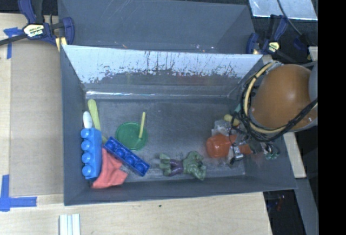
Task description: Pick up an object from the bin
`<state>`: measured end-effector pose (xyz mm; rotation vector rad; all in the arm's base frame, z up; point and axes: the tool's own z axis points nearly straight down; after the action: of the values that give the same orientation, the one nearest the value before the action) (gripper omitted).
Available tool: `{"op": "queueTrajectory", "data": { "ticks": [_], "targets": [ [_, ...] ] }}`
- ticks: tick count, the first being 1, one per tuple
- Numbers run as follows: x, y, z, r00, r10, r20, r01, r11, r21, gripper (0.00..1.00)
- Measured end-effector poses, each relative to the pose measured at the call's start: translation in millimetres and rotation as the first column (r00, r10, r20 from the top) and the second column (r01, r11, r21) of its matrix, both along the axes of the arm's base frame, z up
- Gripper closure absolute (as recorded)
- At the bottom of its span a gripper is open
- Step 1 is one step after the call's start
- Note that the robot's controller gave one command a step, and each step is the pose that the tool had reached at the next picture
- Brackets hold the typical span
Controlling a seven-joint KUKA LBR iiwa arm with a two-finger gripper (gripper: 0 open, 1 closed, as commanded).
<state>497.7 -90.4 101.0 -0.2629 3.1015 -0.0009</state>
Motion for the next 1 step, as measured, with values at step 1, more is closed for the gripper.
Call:
{"op": "queueTrajectory", "data": {
  "ticks": [1],
  "targets": [
    [-0.3, -0.1, -0.4, 1.0, -0.002, -0.001, 0.002, 1.0, 0.0, 1.0]
  ]
}}
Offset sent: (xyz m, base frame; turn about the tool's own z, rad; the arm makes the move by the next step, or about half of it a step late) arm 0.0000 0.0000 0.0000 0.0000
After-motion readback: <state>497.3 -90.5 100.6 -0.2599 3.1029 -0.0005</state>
